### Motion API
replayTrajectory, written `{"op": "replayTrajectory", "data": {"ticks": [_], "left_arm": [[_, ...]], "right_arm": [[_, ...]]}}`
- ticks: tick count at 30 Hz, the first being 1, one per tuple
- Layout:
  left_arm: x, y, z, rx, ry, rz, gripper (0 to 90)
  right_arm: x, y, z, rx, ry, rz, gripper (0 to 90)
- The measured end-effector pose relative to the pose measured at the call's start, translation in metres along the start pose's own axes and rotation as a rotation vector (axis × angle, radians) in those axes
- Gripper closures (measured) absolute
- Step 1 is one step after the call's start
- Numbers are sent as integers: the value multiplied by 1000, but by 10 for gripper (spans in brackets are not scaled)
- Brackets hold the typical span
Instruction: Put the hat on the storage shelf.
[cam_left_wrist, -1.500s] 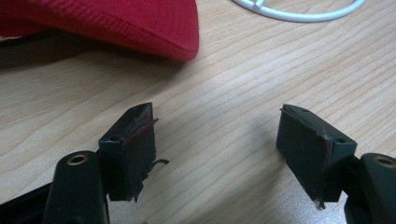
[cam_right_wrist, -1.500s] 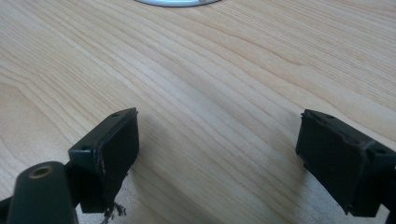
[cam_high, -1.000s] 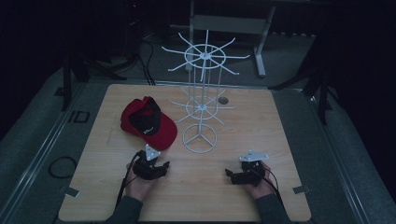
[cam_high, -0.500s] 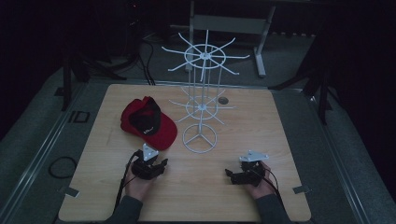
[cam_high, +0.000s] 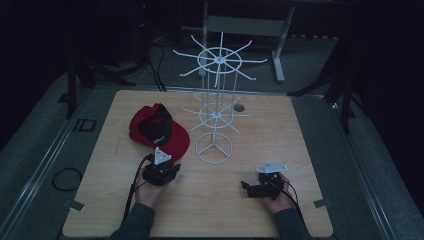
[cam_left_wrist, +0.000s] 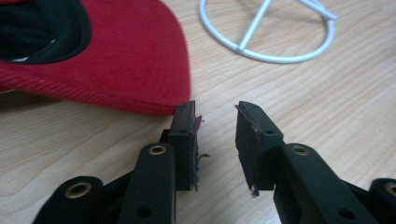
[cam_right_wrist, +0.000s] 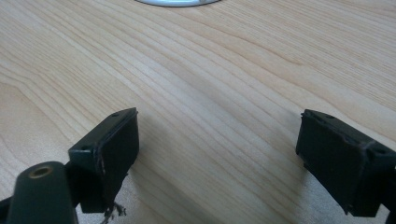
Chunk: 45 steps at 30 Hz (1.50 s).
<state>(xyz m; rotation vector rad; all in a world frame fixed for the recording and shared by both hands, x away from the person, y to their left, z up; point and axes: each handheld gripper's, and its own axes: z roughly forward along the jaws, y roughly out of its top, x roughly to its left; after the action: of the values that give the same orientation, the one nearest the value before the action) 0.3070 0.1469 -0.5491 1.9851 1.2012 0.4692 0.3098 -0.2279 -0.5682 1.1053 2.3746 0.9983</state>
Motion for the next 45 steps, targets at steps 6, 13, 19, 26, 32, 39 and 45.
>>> {"op": "replayTrajectory", "data": {"ticks": [6, 13, 19, 26, 32, 39, 45], "left_arm": [[3, 0, 0, 4, 27, -22, 662], [9, -2, -3, 8, 54, -57, 632], [17, -6, -9, 15, 89, -101, 613], [24, -9, -18, 20, 140, -150, 615], [30, -12, -23, 33, 151, -170, 625], [40, -10, -19, 26, 160, -214, 586], [49, -3, -14, 11, 149, -247, 567]], "right_arm": [[0, 0, 0, 0, 0, 0, 131], [0, 0, 0, 0, 0, 0, 131], [0, 0, 0, 0, 0, 0, 131], [0, 0, 0, 0, 0, 0, 131], [0, 0, 0, 0, 0, 0, 131], [0, 0, 0, 0, 0, 0, 131], [0, 0, 0, 0, 0, 0, 131]]}}
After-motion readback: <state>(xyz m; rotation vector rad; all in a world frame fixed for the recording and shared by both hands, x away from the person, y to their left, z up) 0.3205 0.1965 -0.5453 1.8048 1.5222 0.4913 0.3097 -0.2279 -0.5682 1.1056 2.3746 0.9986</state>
